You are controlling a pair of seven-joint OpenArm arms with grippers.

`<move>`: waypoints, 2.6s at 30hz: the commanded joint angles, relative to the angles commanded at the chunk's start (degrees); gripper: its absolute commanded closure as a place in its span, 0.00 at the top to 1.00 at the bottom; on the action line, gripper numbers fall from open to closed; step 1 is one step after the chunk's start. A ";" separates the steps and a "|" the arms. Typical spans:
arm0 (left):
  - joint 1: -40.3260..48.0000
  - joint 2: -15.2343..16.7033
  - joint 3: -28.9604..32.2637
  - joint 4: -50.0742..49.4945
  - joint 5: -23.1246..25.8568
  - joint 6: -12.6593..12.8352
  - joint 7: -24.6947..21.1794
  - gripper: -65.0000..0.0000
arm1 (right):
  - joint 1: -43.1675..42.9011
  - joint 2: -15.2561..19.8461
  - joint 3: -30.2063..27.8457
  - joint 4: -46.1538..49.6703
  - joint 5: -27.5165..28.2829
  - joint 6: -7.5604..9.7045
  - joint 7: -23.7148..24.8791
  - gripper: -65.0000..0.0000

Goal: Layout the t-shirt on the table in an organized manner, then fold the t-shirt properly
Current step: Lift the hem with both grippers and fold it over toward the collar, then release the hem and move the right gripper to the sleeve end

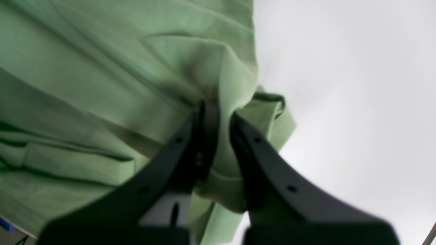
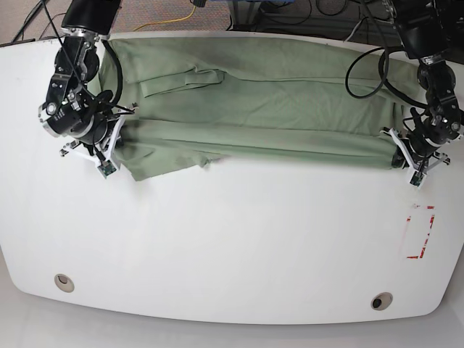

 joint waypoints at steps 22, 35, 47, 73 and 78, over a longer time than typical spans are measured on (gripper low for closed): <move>2.99 -1.49 -2.81 0.18 2.46 0.00 1.58 0.58 | -4.75 0.18 -0.09 0.00 -0.26 0.00 0.00 0.67; 2.81 -4.48 -7.12 8.62 3.08 0.00 1.49 0.58 | -0.53 1.32 5.89 4.31 0.09 0.00 -1.93 0.84; 2.64 -2.37 -7.30 13.27 3.16 0.00 1.49 0.58 | 10.11 -4.57 5.63 -5.98 0.09 0.00 -1.05 0.84; 3.16 -2.11 -7.30 13.19 3.16 0.00 1.49 0.58 | 16.70 -6.51 5.45 -34.37 -0.18 0.00 14.42 0.83; 3.16 -2.11 -7.30 13.10 3.16 0.00 1.49 0.58 | 15.30 -7.03 4.31 -33.93 0.18 0.00 14.42 0.83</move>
